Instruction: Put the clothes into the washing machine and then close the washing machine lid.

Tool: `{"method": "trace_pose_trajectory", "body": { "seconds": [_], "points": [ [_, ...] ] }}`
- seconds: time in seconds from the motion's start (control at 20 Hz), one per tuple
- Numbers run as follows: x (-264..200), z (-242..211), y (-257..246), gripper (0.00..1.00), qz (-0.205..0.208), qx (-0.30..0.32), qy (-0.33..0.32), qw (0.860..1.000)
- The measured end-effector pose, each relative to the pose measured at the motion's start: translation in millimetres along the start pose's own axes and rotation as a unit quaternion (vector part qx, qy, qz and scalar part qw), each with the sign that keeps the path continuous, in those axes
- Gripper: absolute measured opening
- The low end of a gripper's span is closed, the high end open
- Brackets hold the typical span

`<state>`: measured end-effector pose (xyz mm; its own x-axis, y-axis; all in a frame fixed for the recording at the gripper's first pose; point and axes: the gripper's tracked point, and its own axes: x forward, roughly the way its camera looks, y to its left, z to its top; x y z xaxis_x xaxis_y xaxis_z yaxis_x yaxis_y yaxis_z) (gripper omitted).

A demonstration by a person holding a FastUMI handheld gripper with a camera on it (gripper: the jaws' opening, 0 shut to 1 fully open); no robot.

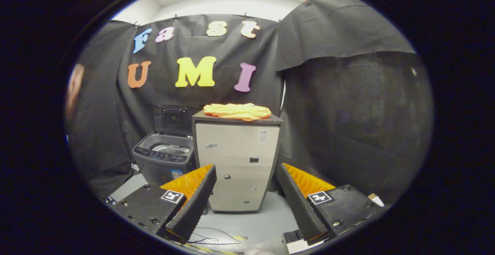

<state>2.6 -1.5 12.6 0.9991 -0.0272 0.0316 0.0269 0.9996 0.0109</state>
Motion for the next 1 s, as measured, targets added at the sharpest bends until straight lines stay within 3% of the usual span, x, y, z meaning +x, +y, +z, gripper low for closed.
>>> {"method": "trace_pose_trajectory", "body": {
  "seconds": [0.4,0.6,0.75,1.0],
  "points": [
    [-0.9,13.4,0.5,1.0,-0.001,0.008,0.009,1.0],
    [3.1,51.3,4.0,1.0,-0.002,-0.007,-0.004,1.0],
    [10.1,89.7,10.5,1.0,0.0,0.015,-0.006,1.0],
    [46.5,161.9,13.5,1.0,-0.003,0.008,-0.026,1.0]
  ]
}}
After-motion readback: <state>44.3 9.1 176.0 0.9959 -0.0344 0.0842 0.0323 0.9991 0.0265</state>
